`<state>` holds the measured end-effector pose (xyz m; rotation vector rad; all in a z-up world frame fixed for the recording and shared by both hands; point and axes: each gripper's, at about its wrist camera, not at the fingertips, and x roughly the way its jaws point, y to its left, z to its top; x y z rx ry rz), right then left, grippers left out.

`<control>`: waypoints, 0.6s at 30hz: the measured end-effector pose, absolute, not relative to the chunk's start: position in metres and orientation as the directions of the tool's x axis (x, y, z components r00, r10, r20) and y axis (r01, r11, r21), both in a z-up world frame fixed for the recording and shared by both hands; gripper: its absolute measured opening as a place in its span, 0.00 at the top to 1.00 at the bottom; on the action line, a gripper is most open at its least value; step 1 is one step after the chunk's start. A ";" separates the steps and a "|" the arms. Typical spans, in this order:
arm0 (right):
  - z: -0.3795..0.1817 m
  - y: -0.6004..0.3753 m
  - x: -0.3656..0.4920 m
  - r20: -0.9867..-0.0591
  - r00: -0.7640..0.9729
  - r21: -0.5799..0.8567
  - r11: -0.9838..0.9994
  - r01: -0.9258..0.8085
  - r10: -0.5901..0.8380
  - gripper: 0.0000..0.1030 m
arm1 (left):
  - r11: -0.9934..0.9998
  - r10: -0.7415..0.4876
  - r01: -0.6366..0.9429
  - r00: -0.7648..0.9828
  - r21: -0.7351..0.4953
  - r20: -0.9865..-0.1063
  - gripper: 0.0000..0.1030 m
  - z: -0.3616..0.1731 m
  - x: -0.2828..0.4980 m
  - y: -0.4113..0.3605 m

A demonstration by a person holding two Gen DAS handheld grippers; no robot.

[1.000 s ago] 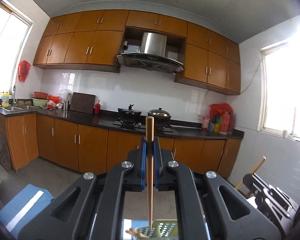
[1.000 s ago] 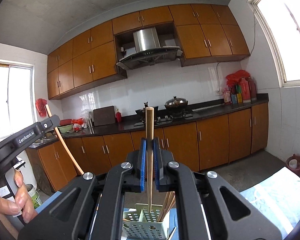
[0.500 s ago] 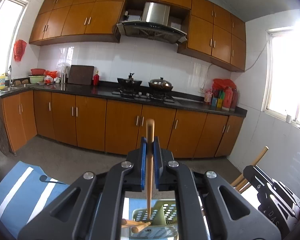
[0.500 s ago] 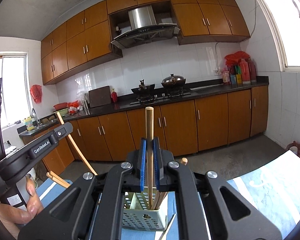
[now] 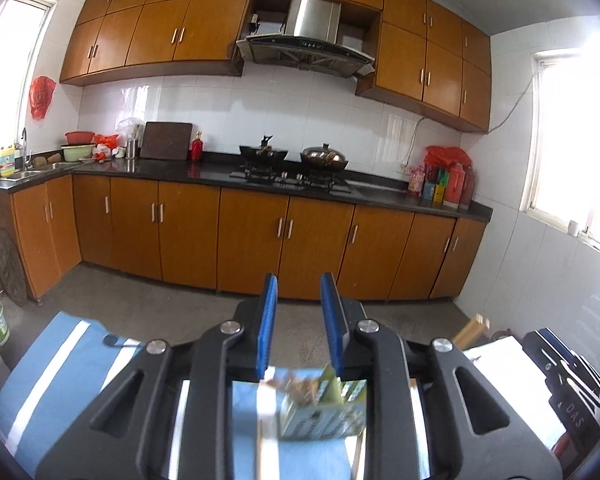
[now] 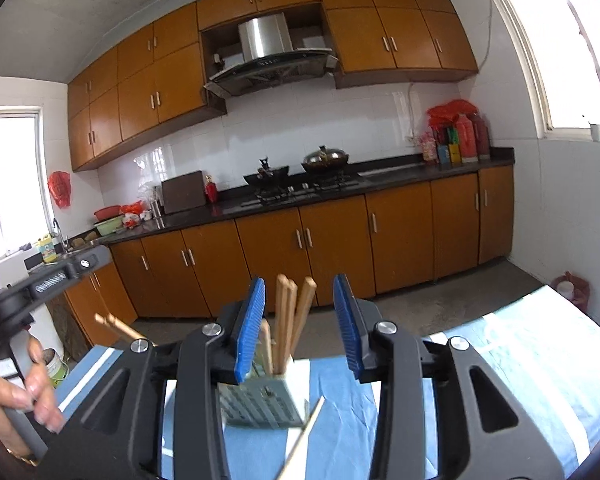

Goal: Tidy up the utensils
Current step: 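Lower the chopsticks into the green basket and open both grippers, then return to the table and close the left gripper on a chopstick while the right grasps another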

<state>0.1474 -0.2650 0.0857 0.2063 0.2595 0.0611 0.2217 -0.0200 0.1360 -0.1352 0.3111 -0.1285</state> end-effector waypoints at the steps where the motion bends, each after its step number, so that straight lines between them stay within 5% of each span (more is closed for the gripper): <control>1: 0.078 -0.268 0.143 -0.274 0.959 0.212 0.977 -0.016 0.076 0.64 | 0.984 -0.143 0.100 0.940 -0.150 -0.311 0.76 0.131 0.213 -0.014; 13: -0.051 -0.226 0.151 -0.641 0.749 0.239 0.971 -0.016 0.170 0.64 | 0.999 -0.004 -0.022 0.852 -0.044 -0.523 0.72 0.022 0.159 0.051; 18: -0.090 -0.181 0.161 -0.733 0.656 0.198 0.979 -0.045 0.178 0.64 | 0.995 -0.030 -0.035 0.796 -0.095 -0.605 0.72 -0.014 0.149 0.071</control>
